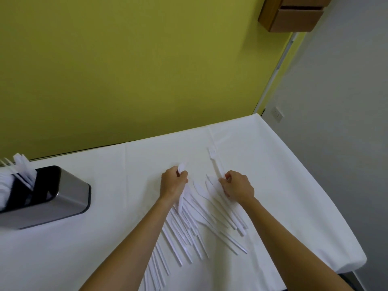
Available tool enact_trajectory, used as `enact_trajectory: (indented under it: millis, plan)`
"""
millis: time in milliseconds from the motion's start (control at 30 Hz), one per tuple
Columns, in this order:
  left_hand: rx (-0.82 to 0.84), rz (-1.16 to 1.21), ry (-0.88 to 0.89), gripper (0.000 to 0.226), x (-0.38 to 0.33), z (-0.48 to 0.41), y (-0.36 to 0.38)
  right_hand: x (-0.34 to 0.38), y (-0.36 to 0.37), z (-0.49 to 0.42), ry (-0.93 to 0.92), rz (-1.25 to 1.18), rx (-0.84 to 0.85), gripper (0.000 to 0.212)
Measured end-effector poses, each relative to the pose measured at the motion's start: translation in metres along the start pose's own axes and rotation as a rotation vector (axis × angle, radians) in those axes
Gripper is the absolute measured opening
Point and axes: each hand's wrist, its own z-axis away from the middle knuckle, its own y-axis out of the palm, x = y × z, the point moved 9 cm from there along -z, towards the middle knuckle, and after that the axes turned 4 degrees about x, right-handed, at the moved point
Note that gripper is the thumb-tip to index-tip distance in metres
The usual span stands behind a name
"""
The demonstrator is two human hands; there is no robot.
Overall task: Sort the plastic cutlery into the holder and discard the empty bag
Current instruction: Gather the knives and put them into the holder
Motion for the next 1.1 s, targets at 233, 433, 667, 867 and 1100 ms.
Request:
enact_trajectory:
  millis: [233, 433, 667, 867, 1100]
  plan:
    - [-0.126, 0.321, -0.107, 0.024, 0.017, 0.002, -0.038, -0.024, -0.005, 0.012, -0.019, -0.407, 0.064, 0.01]
    - [-0.081, 0.455, -0.102, 0.016, 0.018, 0.012, -0.059, -0.025, -0.007, 0.036, -0.077, -0.496, 0.021, 0.023]
    - [0.11, 0.512, -0.104, 0.011, 0.031, 0.029, -0.069, -0.008, 0.001, 0.056, -0.201, -0.572, -0.025, 0.02]
    - [0.221, 0.355, -0.038, 0.007, 0.02, 0.044, -0.07, 0.051, 0.047, 0.085, -0.316, -0.704, 0.317, 0.02]
    - [0.182, 0.328, -0.001, 0.011, 0.015, 0.052, -0.078, 0.089, 0.082, 0.124, -0.283, -0.777, 0.586, 0.03]
